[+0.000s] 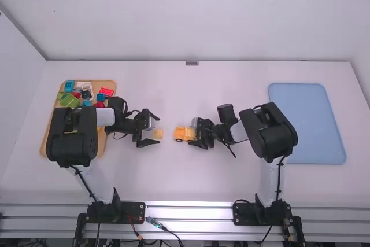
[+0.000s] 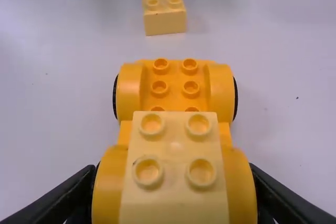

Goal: Assemble lego blocks to make yellow taxi

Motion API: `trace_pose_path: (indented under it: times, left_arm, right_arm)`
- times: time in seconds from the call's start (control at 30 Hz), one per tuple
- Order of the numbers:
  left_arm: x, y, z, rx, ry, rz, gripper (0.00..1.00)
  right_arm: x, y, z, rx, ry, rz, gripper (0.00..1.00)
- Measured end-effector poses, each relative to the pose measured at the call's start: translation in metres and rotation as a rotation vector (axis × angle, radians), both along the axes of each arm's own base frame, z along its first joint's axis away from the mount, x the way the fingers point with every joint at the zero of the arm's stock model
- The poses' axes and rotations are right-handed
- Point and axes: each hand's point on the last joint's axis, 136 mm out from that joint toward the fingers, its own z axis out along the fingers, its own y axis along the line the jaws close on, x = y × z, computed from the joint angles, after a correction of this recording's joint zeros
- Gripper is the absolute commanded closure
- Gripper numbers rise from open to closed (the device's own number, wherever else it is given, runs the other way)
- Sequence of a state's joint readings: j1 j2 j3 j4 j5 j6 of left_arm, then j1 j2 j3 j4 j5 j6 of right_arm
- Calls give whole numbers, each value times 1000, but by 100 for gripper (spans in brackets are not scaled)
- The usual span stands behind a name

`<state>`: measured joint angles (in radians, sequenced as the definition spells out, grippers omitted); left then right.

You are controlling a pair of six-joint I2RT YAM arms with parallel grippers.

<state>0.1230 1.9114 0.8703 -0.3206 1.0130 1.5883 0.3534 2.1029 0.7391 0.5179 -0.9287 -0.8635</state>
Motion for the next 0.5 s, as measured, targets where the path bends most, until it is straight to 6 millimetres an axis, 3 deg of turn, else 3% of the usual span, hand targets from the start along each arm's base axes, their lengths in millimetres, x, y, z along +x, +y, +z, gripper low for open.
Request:
trace_pose_path:
  times: [0.17, 0.23, 0.3, 0.5]
  left_arm:
    - [7, 3, -5, 42, -11, 19, 3]
    - [13, 5, -6, 52, -16, 41, 12]
    - [19, 7, -6, 55, -18, 65, 27]
    - [15, 7, -12, 57, 15, 90, 17]
  right_arm:
    - [2, 1, 2, 6, -11, -2, 32]
    - [2, 1, 2, 7, -11, -1, 34]
    - [2, 1, 2, 8, -11, -1, 36]
    - [2, 1, 2, 8, -9, -1, 36]
